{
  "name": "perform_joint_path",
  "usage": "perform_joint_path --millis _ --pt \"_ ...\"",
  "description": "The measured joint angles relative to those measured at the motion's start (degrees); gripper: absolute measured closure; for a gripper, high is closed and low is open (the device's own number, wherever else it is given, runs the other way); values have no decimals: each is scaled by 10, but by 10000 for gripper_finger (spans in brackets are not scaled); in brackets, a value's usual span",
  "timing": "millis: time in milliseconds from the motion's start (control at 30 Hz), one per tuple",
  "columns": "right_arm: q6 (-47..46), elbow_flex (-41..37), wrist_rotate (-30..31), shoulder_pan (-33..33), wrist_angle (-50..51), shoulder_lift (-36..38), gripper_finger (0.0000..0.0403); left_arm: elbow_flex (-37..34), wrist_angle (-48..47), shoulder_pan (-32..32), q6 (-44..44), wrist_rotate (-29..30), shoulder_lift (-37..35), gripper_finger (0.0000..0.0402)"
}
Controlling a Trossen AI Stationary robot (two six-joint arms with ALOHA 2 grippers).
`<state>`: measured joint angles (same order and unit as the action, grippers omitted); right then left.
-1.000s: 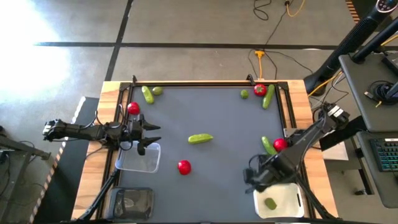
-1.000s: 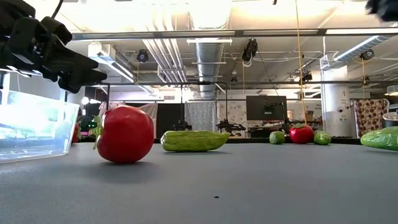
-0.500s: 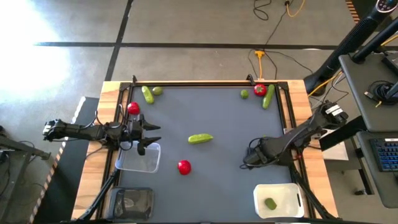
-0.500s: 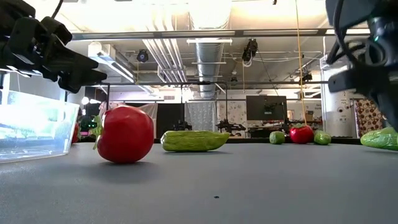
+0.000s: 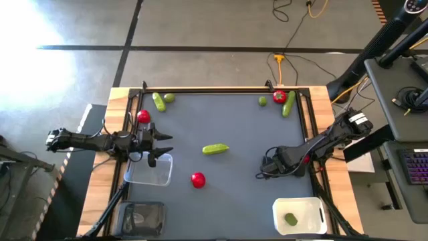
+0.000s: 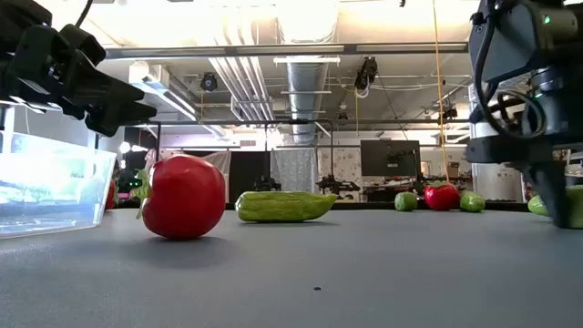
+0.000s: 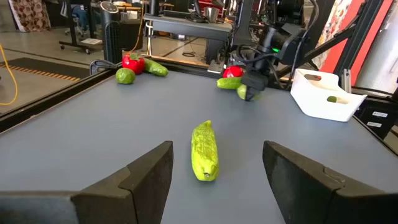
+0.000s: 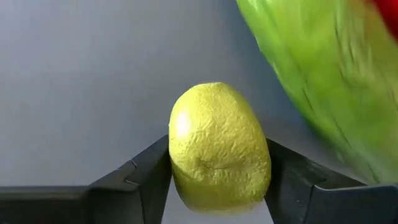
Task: Sort produce into baskets
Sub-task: Put the bottom lime into the white bin
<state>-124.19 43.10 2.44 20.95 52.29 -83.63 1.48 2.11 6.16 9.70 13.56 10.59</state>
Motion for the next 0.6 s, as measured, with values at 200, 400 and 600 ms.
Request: perform_joint_path --millis 200,400,600 --pt "6 7 23 0 4 0 250 0 0 0 0 0 0 170" --pt "120 108 -33 10 15 7 256 0 0 0 0 0 0 170" --pt "111 262 -106 70 59 7 252 0 0 0 0 0 0 170"
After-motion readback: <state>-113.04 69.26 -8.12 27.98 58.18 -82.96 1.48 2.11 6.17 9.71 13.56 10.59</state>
